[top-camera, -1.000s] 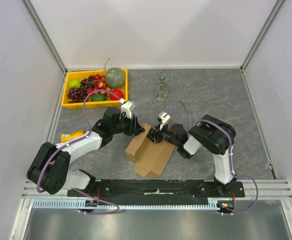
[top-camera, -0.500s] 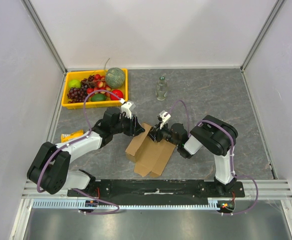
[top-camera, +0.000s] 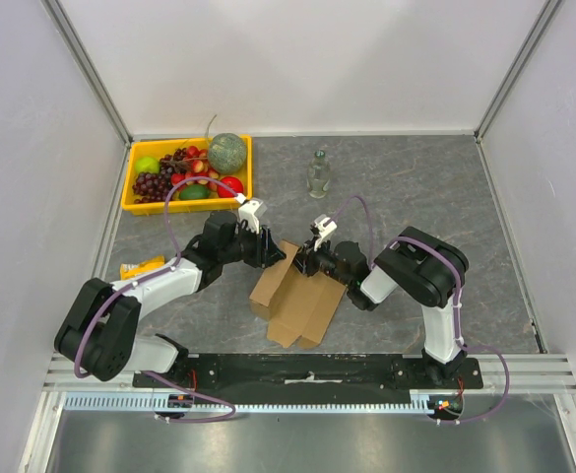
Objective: Fold the paper box
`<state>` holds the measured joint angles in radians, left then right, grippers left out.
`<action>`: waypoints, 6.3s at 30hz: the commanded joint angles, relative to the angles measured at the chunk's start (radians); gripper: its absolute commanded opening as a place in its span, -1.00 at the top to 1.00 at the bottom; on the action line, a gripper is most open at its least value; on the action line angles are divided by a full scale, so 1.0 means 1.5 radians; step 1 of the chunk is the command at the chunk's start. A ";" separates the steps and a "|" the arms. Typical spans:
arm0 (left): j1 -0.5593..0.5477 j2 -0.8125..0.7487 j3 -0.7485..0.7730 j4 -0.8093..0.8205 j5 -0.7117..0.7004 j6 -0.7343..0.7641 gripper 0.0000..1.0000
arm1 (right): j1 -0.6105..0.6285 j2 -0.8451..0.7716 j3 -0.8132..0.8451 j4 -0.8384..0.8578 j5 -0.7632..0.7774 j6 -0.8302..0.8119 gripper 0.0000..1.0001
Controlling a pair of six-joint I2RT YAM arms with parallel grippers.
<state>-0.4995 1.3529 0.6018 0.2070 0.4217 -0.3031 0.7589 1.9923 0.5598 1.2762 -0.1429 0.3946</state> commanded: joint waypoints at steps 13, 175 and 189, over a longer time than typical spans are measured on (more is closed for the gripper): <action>-0.002 0.013 -0.005 0.016 0.048 -0.019 0.10 | 0.033 -0.014 0.039 0.212 0.088 -0.021 0.58; 0.151 -0.351 0.150 -0.279 -0.114 -0.004 -0.94 | 0.209 -0.550 0.549 -1.386 0.434 -0.404 1.00; 0.169 -0.368 0.122 -0.296 -0.124 0.003 -0.61 | 0.208 -0.460 0.608 -1.533 0.325 -0.577 1.00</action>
<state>-0.2527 0.8162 0.7998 -0.2379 0.2371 -0.3321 1.0740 1.2793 1.4372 -0.9470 0.3843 -0.3744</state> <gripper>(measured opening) 0.815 0.011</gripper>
